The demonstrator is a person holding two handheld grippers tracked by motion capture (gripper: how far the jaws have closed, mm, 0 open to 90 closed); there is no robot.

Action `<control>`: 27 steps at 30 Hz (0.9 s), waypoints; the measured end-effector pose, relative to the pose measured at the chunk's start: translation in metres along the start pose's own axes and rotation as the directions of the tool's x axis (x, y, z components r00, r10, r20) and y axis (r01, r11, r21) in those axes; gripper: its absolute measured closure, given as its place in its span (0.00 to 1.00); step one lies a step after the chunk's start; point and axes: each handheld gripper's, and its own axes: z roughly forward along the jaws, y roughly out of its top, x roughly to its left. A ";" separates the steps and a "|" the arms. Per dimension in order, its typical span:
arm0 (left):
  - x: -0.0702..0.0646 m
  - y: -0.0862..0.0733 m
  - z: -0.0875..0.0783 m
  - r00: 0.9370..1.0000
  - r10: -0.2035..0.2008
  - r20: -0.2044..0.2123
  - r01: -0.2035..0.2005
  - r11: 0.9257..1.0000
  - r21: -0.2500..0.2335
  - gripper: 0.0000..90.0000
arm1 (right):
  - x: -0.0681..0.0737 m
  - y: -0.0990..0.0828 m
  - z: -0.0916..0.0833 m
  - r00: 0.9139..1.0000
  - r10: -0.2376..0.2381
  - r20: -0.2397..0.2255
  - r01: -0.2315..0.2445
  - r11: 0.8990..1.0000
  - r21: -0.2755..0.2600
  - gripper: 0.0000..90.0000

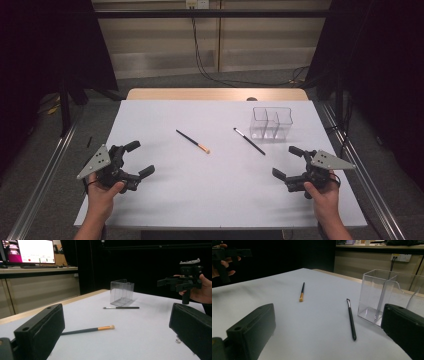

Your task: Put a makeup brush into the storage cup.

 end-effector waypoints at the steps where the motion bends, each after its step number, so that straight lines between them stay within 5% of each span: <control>1: 0.000 -0.001 0.000 1.000 0.003 0.000 -0.003 1.000 0.013 0.00 | 0.000 0.000 0.000 1.000 0.001 0.000 -0.001 1.000 0.003 0.00; 27: 0.000 -0.002 0.003 1.000 0.003 0.001 -0.003 0.999 0.038 0.00 | -0.001 -0.001 0.002 1.000 -0.005 -0.012 0.005 1.000 0.009 0.00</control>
